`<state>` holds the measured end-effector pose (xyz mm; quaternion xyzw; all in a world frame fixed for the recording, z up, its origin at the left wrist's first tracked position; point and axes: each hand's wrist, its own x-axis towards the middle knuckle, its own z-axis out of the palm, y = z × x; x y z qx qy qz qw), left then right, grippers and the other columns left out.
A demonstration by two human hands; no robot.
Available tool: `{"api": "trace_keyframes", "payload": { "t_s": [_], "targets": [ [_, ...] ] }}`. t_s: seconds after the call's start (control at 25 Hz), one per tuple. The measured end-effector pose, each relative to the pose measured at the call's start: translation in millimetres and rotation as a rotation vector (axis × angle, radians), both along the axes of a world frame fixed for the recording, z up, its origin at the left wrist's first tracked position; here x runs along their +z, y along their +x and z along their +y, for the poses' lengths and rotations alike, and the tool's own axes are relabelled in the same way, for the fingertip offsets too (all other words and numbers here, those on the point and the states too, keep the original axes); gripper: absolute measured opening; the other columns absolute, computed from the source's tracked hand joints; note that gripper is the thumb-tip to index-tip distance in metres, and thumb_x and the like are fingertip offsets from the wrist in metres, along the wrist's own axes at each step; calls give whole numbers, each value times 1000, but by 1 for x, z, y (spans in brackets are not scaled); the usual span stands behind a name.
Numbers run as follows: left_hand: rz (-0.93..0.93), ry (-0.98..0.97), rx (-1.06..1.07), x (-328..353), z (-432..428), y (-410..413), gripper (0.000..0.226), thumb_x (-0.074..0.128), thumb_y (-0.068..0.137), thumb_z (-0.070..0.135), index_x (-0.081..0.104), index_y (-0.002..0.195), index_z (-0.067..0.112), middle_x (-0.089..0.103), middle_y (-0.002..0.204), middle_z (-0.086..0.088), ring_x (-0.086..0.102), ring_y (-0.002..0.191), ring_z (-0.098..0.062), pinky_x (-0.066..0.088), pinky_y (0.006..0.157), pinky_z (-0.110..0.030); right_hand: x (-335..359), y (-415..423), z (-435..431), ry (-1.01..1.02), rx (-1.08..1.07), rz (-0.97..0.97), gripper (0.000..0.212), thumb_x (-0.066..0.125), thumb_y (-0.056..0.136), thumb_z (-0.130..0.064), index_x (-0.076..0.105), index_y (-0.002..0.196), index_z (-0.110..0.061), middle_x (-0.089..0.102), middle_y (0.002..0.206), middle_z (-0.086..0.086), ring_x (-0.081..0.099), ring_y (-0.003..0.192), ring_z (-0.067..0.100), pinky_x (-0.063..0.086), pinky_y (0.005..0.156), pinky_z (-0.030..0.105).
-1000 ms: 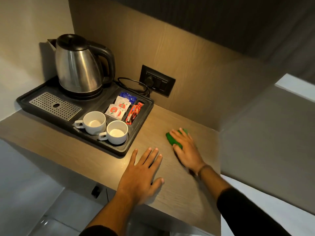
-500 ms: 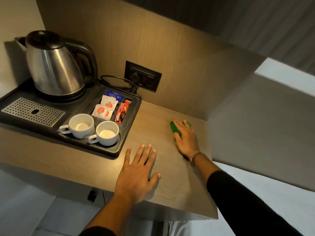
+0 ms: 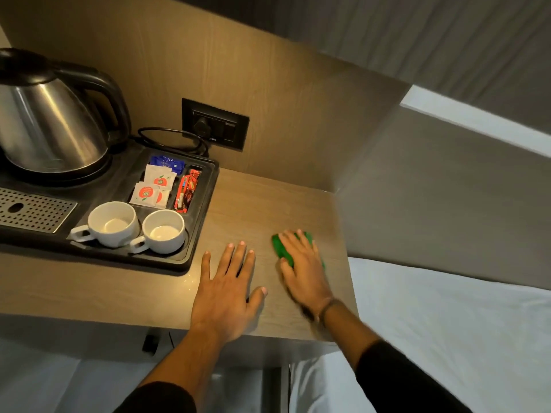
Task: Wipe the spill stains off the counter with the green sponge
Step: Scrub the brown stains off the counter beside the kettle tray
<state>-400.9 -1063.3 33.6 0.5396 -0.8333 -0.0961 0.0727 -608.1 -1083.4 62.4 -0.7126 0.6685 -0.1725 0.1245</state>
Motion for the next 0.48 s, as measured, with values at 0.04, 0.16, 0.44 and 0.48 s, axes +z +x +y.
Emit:
{"api": "trace_keyframes", "payload": {
  "t_s": [0.04,0.16,0.44,0.48],
  "targets": [
    [3,-9,2,-1,2,0,81,17,103,68,1,166,21,-7,176,-6,-12,160,-26,0,126,-67,-8,-1,27,7,94,28,61,45,101,-32,27,160,-38,27,169,-10,6,159,13,5,129,46],
    [15,-3,4,0,2,-1,81,22,103,68,5,166,20,-3,176,-7,-8,161,-27,3,126,-68,-9,-40,61,-5,129,32,63,46,101,-34,24,159,-42,25,169,-15,5,159,9,7,129,46],
    [11,-4,1,-3,0,-1,82,18,101,70,10,166,21,6,177,-6,-1,161,-27,4,126,-67,-4,3,23,2,-63,-24,66,49,97,-37,28,160,-32,28,168,-7,9,159,17,4,128,48],
    [15,-4,0,-2,0,0,81,20,101,69,11,166,20,7,177,-7,-1,161,-27,4,126,-67,-9,-1,41,18,44,-11,70,47,94,-38,25,160,-36,25,169,-10,5,159,12,3,128,47]
  ]
}}
